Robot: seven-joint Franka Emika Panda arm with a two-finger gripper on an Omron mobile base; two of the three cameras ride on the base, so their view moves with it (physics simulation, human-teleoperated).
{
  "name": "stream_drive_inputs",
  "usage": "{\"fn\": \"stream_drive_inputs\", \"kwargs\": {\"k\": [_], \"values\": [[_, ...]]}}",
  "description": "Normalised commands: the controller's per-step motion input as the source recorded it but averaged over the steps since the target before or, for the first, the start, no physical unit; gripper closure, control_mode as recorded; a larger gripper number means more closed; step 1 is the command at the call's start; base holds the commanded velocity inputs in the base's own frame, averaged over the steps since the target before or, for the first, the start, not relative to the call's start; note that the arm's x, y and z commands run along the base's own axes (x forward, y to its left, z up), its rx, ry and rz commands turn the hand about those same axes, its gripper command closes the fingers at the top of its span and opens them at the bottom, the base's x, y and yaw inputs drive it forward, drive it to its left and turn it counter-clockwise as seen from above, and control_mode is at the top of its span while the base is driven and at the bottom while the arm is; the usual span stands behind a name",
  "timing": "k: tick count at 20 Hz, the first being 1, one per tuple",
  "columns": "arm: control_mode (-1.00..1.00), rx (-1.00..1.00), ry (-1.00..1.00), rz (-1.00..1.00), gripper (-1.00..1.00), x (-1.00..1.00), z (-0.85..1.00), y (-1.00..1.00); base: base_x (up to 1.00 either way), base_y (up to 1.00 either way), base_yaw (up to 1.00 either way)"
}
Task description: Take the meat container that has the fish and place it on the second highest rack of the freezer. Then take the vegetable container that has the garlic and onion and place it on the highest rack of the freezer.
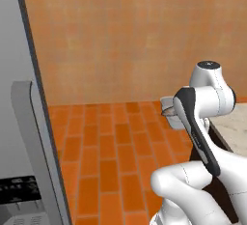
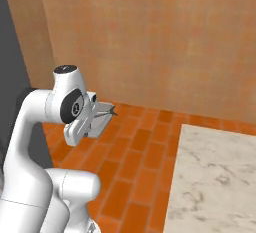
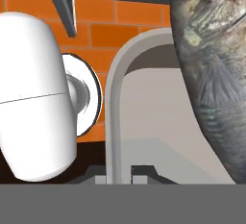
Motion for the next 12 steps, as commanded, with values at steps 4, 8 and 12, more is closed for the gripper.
{"fn": "stream_drive_inputs", "kwargs": {"k": [4,8,12], "values": [[1.00,0.00,0.00,0.00,1.00,0.00,0.00,0.00,0.95,-0.01,0.03],[1.00,0.00,0.00,0.00,1.00,0.00,0.00,0.00,0.91,0.00,0.05],[1.00,0.00,0.00,0.00,1.00,0.00,0.00,0.00,0.78,0.00,0.10]]}}
